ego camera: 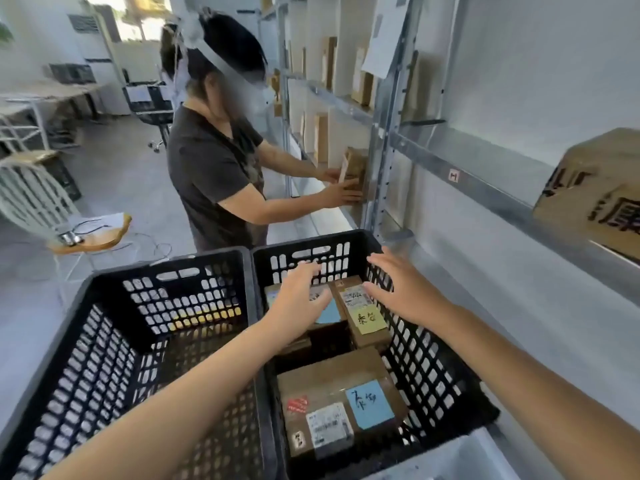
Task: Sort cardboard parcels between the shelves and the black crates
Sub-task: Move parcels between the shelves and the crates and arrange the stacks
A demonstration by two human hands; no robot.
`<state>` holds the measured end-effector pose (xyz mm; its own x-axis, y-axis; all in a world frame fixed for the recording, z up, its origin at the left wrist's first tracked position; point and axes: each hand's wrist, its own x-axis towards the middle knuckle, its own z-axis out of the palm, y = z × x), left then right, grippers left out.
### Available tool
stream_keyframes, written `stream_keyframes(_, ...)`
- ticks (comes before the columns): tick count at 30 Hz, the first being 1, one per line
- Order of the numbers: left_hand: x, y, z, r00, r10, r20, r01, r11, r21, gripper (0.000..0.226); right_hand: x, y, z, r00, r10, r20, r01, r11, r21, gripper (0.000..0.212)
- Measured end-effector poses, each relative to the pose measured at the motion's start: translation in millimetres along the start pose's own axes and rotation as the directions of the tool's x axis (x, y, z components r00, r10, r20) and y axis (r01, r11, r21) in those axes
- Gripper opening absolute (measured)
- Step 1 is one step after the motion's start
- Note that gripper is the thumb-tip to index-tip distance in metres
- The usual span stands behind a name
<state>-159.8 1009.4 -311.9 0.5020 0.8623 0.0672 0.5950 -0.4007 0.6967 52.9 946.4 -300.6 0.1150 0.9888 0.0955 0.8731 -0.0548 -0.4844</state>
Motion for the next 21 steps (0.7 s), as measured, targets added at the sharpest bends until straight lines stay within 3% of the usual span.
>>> stream_keyframes(4,-17.8,23.3,-3.8,0.976,0.216,-0.024,-0.215,0.976,0.032,0.055,-46.8,-13.8,-26.1,0.988,0.069,-0.142,-0.078,0.995,-0.06,0.065)
stream_keyframes(10,-75.1,50.2,13.1,0.912,0.409,0.042,-0.405,0.912,-0.066,0.056,-132.5,-42.5,-36.7,0.93,0.178,-0.323,-0.214,0.973,-0.081,0.062)
stream_keyframes(18,-132.8,114.1,20.1,0.764,0.642,0.065,-0.63,0.764,-0.143,0.056,-254.9,-84.2,-63.6,0.84,0.258,-0.477,-0.373,0.913,-0.163,0.058)
stream_keyframes(21,-152.4,146.8,27.1,0.661,0.745,0.087,-0.725,0.664,-0.185,0.056,-298.8,-92.6,-85.6,0.778,0.293,-0.556,-0.458,0.87,-0.181,0.059)
